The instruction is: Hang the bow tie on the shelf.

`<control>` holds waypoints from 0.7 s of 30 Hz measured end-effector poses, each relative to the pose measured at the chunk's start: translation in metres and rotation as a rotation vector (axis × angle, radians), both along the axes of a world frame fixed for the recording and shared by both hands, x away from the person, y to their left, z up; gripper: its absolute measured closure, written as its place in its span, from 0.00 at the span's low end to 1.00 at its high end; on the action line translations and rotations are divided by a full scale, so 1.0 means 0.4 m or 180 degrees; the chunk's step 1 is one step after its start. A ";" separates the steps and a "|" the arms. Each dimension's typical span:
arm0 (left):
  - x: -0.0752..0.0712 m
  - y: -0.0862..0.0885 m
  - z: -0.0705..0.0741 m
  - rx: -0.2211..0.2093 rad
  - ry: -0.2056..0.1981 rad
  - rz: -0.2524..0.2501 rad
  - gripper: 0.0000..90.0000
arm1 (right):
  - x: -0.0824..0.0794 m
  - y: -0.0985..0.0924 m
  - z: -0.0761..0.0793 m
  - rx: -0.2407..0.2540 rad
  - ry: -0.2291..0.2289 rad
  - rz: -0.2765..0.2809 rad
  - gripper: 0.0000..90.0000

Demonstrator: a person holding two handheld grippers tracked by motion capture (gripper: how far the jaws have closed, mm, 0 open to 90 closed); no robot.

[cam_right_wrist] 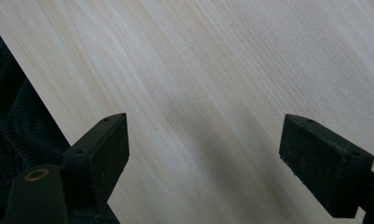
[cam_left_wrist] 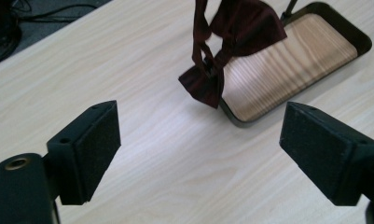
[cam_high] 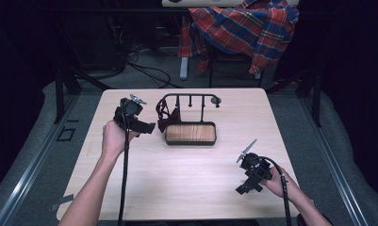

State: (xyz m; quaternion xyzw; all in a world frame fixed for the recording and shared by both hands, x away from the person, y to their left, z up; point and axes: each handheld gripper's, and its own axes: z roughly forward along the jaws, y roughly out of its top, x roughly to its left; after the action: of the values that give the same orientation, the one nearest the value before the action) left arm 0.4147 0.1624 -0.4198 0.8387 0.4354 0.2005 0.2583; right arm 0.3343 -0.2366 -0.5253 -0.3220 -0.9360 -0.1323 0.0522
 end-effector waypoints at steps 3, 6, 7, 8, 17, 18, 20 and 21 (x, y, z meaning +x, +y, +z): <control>-0.020 0.010 -0.012 0.0022 0.0034 0.0008 0.10 | -0.002 0.001 -0.002 0.0033 0.0011 -0.0009 0.18; -0.041 0.019 -0.027 0.0041 0.0077 0.0015 0.08 | -0.002 0.002 -0.001 -0.0014 0.0014 0.0014 0.18; -0.041 0.019 -0.027 0.0041 0.0077 0.0015 0.08 | -0.001 0.002 -0.001 -0.0019 0.0012 0.0019 0.18; -0.047 0.022 -0.032 0.0052 0.0083 0.0026 0.08 | -0.001 0.002 -0.001 -0.0019 0.0012 0.0019 0.18; -0.102 0.063 -0.073 0.0027 0.0185 0.0100 0.04 | -0.001 0.001 -0.003 0.0010 -0.0002 -0.0013 0.18; -0.110 0.070 -0.077 0.0030 0.0192 0.0114 0.03 | -0.001 0.001 -0.003 0.0016 -0.0007 -0.0026 0.18; -0.127 0.082 -0.090 0.0050 0.0235 0.0136 0.03 | -0.001 0.001 -0.003 0.0005 -0.0007 -0.0035 0.18; -0.133 0.086 -0.096 0.0063 0.0251 0.0141 0.03 | -0.001 0.001 -0.003 0.0009 -0.0005 -0.0038 0.18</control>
State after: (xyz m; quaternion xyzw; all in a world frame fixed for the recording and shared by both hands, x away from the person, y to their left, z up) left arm 0.3615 0.1966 -0.4580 0.8386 0.4617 0.1773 0.2283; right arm 0.3340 -0.2361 -0.5267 -0.3273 -0.9339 -0.1341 0.0511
